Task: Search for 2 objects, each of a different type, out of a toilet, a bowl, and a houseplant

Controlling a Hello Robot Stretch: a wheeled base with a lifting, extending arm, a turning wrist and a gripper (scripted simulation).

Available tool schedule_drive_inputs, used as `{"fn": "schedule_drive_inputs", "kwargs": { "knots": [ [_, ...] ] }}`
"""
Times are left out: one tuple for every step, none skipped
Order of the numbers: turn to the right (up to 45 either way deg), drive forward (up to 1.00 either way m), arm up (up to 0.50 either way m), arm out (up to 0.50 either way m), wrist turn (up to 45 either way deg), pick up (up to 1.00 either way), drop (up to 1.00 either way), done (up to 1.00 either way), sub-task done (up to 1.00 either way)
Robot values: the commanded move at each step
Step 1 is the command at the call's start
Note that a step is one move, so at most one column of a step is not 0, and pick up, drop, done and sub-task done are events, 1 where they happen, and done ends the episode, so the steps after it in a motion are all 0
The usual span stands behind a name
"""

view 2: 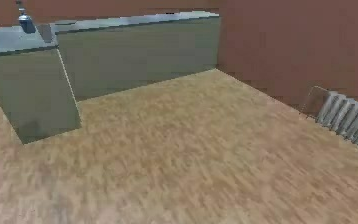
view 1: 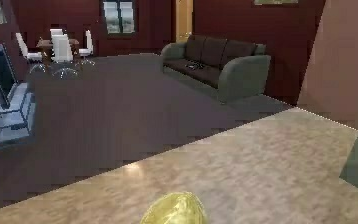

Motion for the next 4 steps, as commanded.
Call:
{"fn": "schedule_drive_inputs", "kwargs": {
  "knots": [
    [-45.0,0.00,0.00,0.00,0.0,0.00,0.00,0.00,0.00],
    [-45.0,0.00,0.00,0.00,0.0,0.00,0.00,0.00,0.00],
    [-27.0,0.00,0.00,0.00,0.0,0.00,0.00,0.00,0.00],
    [0.0,1.00,0.00,0.00,0.0,0.00,0.00,0.00,0.00]
  ]
}}
